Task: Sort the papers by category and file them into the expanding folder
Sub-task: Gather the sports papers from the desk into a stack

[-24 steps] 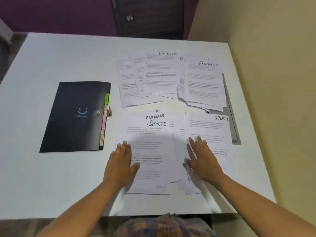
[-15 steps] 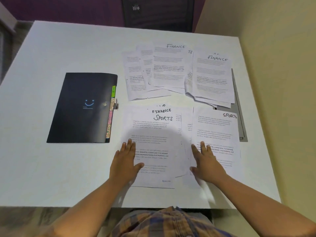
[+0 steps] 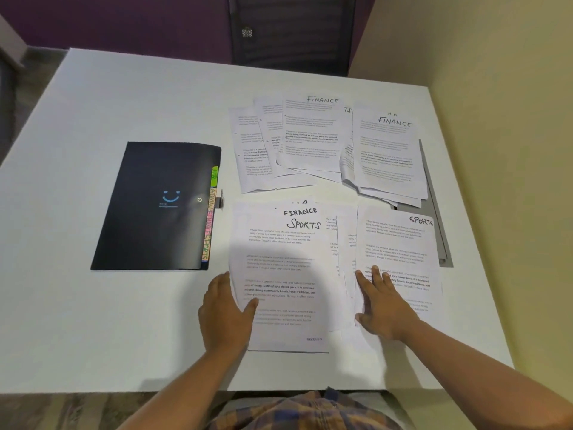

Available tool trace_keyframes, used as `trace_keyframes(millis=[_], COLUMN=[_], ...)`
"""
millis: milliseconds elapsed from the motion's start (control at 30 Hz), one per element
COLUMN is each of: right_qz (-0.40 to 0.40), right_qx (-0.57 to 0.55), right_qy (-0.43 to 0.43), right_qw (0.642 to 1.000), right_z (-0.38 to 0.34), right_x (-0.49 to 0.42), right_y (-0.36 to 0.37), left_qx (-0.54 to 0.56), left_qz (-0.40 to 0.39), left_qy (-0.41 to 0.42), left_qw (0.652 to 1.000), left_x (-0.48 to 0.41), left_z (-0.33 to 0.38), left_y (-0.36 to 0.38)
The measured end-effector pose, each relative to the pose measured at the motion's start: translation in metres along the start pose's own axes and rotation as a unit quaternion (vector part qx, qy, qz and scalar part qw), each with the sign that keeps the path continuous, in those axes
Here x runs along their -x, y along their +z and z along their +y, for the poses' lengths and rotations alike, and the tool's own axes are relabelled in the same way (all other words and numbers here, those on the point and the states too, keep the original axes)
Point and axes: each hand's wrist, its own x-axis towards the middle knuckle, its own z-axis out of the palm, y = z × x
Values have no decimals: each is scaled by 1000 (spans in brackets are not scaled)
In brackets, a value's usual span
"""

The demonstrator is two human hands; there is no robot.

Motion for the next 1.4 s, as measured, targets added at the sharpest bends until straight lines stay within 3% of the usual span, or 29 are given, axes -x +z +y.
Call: trace_keyframes(millis=[100, 200, 333, 400, 467, 533, 633, 867, 1033, 1200, 1333, 1400], right_qz=[9, 11, 41, 93, 72, 10, -10, -48, -41, -42, -43, -41], right_qx=[-5, 3, 34, 81, 105, 99, 101, 91, 92, 90, 91, 93], right_qy=[6, 5, 0, -64, -158, -171, -153, -151, -152, -143, -140, -139], right_qw=[1000, 1000, 999, 990, 979, 980, 983, 983, 983, 985, 985, 985], right_z=[1, 1, -6, -14, -24, -34, -40, -36, -37, -38, -38, -38], right_x=[-1, -1, -1, 0, 3, 8, 7, 2, 4, 5, 4, 4], right_y=[6, 10, 7, 6, 11, 18, 18, 7, 9, 11, 11, 12], left_qx=[-17, 33, 115, 107, 120, 181, 309, 386, 431, 426, 419, 375], left_qz=[-41, -91, -57, -39, -29, -49, -126, -193, -242, -164, -160, -139], left_qy=[-36, -66, -134, -122, -129, -163, -199, -227, -198, -240, -244, -222], left_qw=[998, 993, 983, 986, 984, 969, 921, 873, 846, 857, 860, 889], left_x=[4, 0, -6, -8, -8, -11, -14, -17, -17, -23, -24, -24], left_z=[-7, 0, 29, 40, 51, 56, 57, 35, 36, 40, 44, 42], left_y=[-10, -15, -21, -18, -16, -15, -17, -26, -25, -24, -25, -26])
